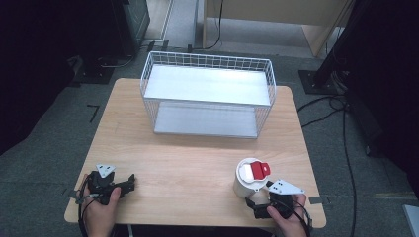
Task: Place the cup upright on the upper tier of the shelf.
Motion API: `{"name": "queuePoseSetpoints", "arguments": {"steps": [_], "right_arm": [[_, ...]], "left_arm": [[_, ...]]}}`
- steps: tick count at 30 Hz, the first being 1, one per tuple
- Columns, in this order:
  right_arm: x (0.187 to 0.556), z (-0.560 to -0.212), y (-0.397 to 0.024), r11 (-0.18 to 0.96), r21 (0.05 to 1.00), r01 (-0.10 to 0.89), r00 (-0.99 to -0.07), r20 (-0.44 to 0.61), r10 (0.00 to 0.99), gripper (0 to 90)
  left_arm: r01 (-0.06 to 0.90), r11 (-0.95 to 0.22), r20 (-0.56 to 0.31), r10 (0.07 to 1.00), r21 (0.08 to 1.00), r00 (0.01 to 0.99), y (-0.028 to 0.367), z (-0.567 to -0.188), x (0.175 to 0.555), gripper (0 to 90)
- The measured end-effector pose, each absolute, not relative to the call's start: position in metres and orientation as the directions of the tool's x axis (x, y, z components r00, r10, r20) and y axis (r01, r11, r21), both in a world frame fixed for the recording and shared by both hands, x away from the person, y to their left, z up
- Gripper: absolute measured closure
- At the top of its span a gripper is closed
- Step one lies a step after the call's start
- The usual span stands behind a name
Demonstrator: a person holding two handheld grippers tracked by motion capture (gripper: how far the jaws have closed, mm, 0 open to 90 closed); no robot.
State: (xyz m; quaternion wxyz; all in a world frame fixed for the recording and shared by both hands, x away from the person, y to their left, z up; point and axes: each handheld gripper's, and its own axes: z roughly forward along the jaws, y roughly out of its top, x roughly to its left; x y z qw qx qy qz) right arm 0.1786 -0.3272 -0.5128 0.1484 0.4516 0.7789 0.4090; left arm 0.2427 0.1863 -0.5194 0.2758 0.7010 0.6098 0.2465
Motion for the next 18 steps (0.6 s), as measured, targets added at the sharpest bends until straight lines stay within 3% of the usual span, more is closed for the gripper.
{"name": "queuePoseSetpoints", "arguments": {"steps": [6,9,18], "right_arm": [[0.179,-0.509,-0.322,0.226,0.793,0.566,-0.557,0.165,0.814,1.0],[0.179,-0.506,-0.322,0.186,0.821,0.54,-0.552,0.179,0.815,8.8],[0.176,-0.496,-0.317,0.139,0.87,0.472,-0.564,0.177,0.807,9.4]], "left_arm": [[0.719,-0.105,0.009,0.991,0.687,0.135,0.186,-0.519,0.243,0.0],[0.719,-0.105,0.009,0.991,0.687,0.135,0.186,-0.519,0.243,0.0],[0.719,-0.105,0.009,0.991,0.687,0.135,0.186,-0.519,0.243,0.0]]}}
